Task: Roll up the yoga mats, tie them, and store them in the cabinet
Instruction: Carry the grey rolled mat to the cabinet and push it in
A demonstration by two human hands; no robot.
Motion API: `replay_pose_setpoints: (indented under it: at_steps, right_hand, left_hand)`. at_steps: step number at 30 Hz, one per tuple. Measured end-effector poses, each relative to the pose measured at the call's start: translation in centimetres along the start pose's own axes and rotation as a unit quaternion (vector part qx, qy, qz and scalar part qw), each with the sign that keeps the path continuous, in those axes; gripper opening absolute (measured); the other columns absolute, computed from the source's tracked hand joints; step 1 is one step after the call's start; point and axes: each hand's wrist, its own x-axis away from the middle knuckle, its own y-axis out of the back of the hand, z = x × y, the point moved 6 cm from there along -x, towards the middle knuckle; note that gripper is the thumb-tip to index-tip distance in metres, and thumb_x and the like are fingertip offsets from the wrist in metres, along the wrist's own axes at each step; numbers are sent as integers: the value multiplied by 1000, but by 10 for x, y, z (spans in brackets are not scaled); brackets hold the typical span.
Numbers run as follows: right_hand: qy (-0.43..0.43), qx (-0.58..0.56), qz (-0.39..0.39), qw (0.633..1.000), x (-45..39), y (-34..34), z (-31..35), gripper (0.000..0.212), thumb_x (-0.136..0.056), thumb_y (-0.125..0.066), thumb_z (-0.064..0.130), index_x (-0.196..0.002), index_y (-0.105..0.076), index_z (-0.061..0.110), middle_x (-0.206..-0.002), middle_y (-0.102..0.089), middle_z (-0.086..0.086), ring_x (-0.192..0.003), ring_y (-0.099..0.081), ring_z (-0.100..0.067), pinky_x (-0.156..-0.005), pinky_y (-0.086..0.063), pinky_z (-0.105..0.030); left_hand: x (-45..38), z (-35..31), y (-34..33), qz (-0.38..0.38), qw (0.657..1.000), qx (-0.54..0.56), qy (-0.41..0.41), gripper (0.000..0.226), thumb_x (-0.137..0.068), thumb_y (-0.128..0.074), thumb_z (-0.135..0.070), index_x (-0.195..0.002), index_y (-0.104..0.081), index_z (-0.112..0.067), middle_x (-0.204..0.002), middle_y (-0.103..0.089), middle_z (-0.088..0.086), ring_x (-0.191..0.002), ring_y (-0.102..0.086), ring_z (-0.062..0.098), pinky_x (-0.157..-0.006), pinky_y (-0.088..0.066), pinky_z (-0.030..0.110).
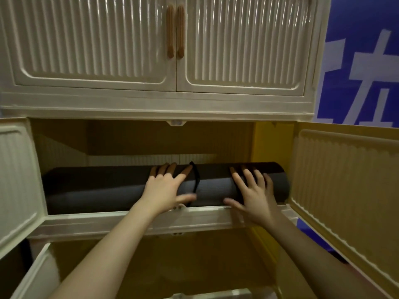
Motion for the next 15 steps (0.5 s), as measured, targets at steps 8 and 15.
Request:
replay_pose_setpoints:
  at_steps: [8,15]
  right_hand:
    - [-90,-70,12,993,27,3,21,62,-95,-26,57,-151,-24,30,-154,-25,-15,-139,-20,-40,-102,-33,-57]
    - [-105,-126,81,983,27,-9,33,67,-97,-29,56,-153,-1,32,-161,7,-10,-145,12,-35,-115,-6,-54]
  left_hand:
    - [35,2,-19,-40,996,22,79,66,-92,-28,-65,-148,-4,-43,-156,-5,5,-143,0,34,-111,0,65]
    - [52,10,-25,-9,995,46,93,66,-92,-26,-65,-149,-1,-43,-159,1,-3,-146,5,28,-110,-8,67]
